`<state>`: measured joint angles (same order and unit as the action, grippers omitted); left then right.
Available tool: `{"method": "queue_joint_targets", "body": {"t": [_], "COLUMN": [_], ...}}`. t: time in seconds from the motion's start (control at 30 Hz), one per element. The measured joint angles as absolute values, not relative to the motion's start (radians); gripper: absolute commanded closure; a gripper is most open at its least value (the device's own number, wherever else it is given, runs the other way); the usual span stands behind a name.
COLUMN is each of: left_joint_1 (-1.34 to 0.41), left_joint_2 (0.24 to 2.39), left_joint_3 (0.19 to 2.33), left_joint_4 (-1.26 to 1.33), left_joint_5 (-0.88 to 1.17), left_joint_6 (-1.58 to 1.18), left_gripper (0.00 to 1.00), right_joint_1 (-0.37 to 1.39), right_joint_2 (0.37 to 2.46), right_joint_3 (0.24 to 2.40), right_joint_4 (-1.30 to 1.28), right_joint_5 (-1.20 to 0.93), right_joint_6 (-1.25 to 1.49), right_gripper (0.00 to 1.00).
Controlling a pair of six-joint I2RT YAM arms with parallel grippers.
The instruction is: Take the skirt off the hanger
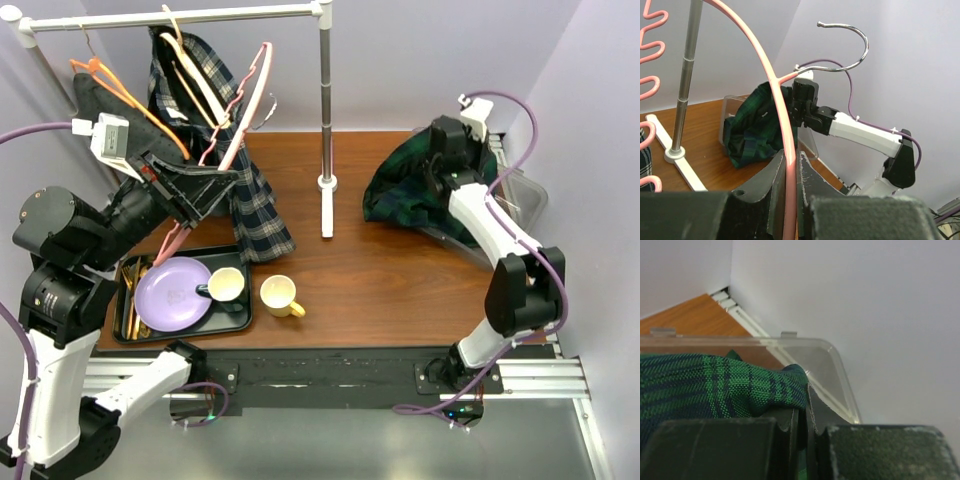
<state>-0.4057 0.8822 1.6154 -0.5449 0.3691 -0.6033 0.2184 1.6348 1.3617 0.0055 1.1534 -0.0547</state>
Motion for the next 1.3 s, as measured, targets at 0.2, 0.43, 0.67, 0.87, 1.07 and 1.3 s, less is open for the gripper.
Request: {"method": "queue_joint_targets", "body": {"t": [0.2, 0.43, 0.67, 0.87, 1.07, 1.3], "left_joint_1": [-0.406, -0.406, -0.406, -0.406, -0.406, -0.406], "left_joint_2": [0.876, 0.877, 0.877, 0.876, 0.867, 0.854], "left_joint_3": [1.613, 1.613, 1.613, 1.612, 1.591, 1.588], "left_joint_4": [-0.544, -0.543, -0.540, -0.539, -0.532, -0.532], "left_joint_5": [0.359, 0.359, 0.359, 0.360, 0.363, 0.363], "left_joint_6": [-0.590, -0.586, -0.583, -0.582, -0.582, -0.582], "left_gripper": [1.00, 1.00, 1.00, 1.00, 1.00, 1.00], "right_joint_1": [0.163, 0.050, 0.031, 0.030, 0.026, 0.041], "right_joint_2": [1.592, 1.706, 1.682, 1.545, 1.368, 1.501], "right_joint_3": [1.229, 1.284, 1.303, 1.295, 1.206, 1.213], "right_joint_4": [-0.017, -0.186, -0.378, -0.446, -0.339, -0.266], "right_joint_5": [1.049, 0.944, 0.907, 0.818, 0.387, -0.058], "right_joint_6": [0.124, 0.273, 0.361, 0.386, 0.334, 0.252], "right_gripper": [1.00, 0.50, 0.26, 0.27, 0.17, 0.10]}}
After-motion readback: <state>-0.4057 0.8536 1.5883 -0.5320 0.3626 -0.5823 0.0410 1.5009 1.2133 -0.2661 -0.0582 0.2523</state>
